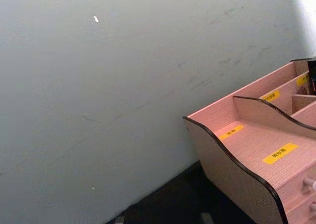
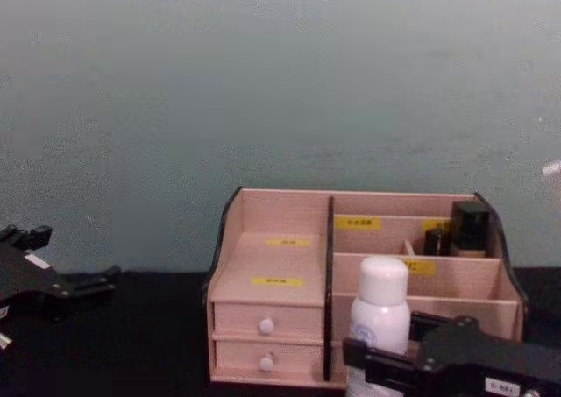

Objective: Pick up the facial cleanser and watermelon frost from the table and place them into the tiered storage box.

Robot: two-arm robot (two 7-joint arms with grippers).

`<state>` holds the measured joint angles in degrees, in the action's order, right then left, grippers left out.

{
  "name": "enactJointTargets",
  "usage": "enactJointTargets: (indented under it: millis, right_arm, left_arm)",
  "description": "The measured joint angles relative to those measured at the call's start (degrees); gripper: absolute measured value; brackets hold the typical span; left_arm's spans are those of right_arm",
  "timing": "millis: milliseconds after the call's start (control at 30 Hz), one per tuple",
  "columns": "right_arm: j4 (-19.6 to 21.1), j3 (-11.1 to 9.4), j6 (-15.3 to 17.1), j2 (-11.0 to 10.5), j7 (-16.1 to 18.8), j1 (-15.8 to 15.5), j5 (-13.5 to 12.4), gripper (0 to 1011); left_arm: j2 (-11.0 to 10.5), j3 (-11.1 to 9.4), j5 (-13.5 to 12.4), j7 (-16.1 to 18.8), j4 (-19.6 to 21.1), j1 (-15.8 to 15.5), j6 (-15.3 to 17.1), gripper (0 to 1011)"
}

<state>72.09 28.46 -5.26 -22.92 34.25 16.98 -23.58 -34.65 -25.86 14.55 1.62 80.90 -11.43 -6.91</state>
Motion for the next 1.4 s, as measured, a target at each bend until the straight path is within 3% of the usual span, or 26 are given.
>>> enactJointTargets:
  millis: [433,667,867,1033,1300,1400]
  right_arm:
    - [1.34,-0.39,-1.21,-0.97,1.69,-0.55,-0.30,593]
    - [5.28,-2.05,-0.44,-2.52,3.34,-1.45,-3.76,593]
    - [7.03,-3.39,-0.87,-2.60,3.28,-0.69,-5.80,593]
    - [6.99,-4.37,-1.67,-1.40,0.38,1.24,-5.81,593]
    - [3.62,-5.34,-1.69,2.18,-7.85,4.83,-0.60,593]
    - [2.27,-5.44,-1.34,3.22,-9.43,5.93,0.66,593]
  left_arm:
    - [0.00,0.00,0.00,0.00,0.00,0.00,0.00,1001]
    - [0.00,0.00,0.00,0.00,0.00,0.00,0.00,1001]
    - [0.00,0.00,0.00,0.00,0.00,0.00,0.00,1001]
    - [0.00,0.00,0.00,0.00,0.00,0.00,0.00,1001]
    - [0.00,0.00,0.00,0.00,0.00,0.00,0.00,1001]
    - [0.00,0.00,0.00,0.00,0.00,0.00,0.00,1001]
